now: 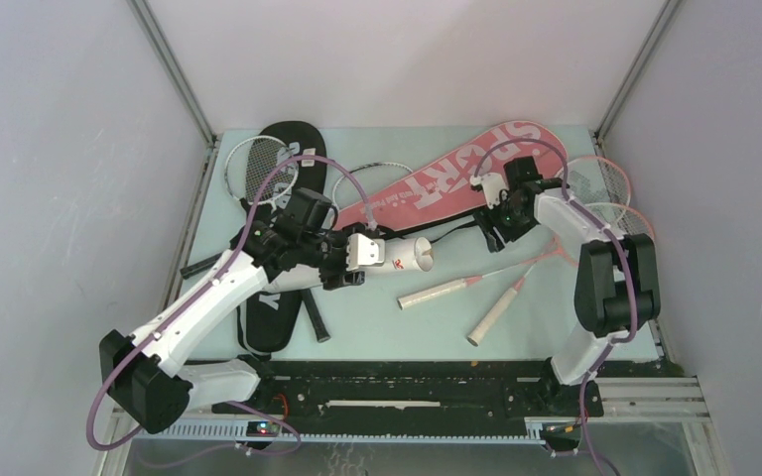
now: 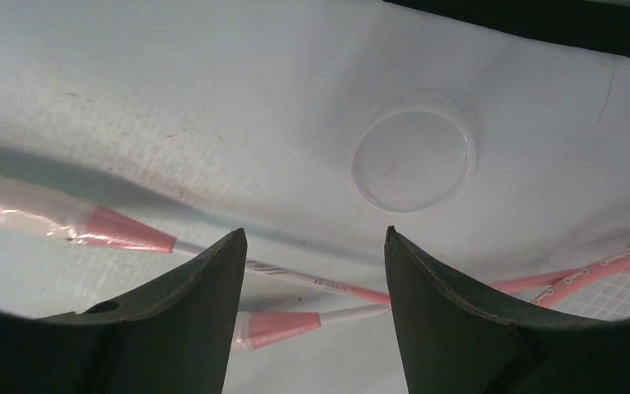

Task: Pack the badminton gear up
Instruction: Close the lid on the shuttle tube.

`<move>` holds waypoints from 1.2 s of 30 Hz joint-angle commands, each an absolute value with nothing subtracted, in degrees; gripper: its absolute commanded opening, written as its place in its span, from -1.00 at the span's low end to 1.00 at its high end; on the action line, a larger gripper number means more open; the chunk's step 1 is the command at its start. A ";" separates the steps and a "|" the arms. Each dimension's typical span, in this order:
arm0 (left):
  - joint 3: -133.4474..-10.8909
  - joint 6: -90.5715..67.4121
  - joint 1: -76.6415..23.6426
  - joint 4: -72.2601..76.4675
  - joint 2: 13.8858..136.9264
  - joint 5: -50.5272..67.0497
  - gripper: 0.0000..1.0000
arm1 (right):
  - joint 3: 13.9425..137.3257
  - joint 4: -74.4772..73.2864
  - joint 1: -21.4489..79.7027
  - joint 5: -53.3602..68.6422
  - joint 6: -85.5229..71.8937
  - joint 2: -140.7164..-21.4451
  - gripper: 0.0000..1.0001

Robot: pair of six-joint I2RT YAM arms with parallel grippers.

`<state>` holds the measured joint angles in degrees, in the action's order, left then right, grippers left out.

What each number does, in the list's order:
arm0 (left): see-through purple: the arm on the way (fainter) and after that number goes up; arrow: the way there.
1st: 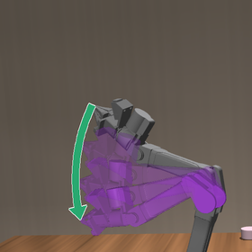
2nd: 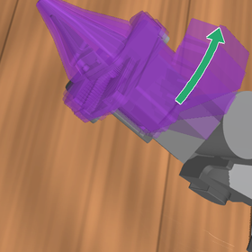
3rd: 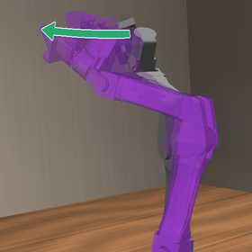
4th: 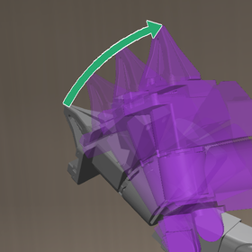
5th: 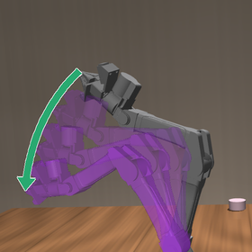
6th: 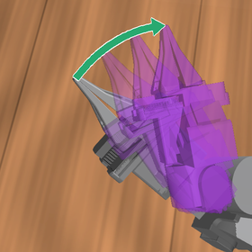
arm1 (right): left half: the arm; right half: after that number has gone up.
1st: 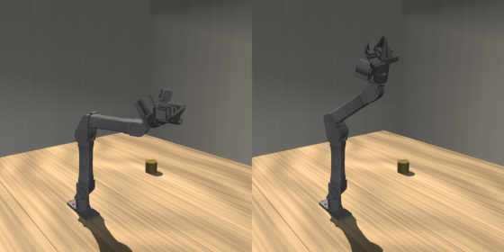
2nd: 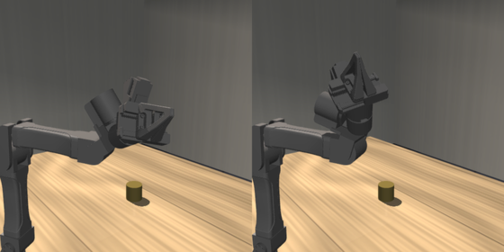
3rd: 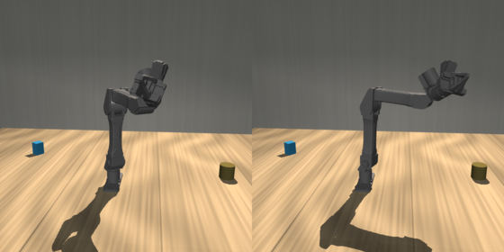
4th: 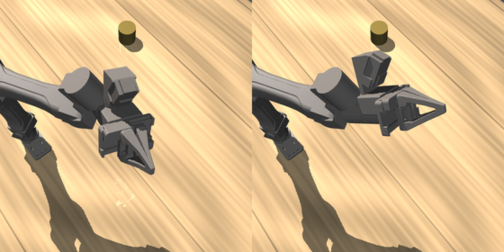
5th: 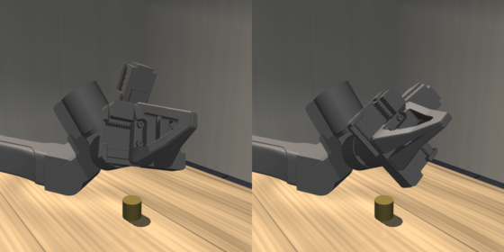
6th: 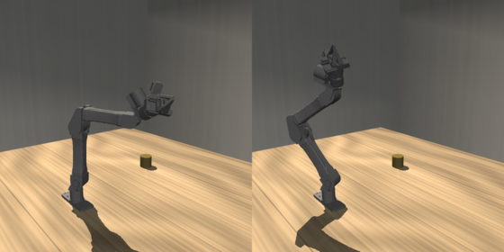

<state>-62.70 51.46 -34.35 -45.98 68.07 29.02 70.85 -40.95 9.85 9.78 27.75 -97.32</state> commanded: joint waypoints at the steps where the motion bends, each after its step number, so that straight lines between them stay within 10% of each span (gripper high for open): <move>1: -62.97 51.95 -34.63 -44.65 65.92 29.36 0.09 | 73.20 -39.10 9.51 6.89 29.92 -100.15 0.40; 18: -61.81 52.38 -34.63 -44.39 65.39 29.11 0.10 | 77.51 -41.05 8.94 8.93 33.00 -110.67 -0.06; 30: -61.75 51.08 -34.63 -42.78 65.30 28.72 0.10 | 77.48 -42.32 8.00 10.64 33.42 -110.45 -0.96; 36: -61.70 48.37 -34.63 -40.64 65.47 26.95 0.10 | 77.70 -43.09 8.00 13.36 32.68 -104.78 -1.00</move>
<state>-62.63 50.57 -34.35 -44.64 67.18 28.12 75.70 -41.95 8.34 10.92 32.99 -110.61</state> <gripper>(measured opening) 0.675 0.007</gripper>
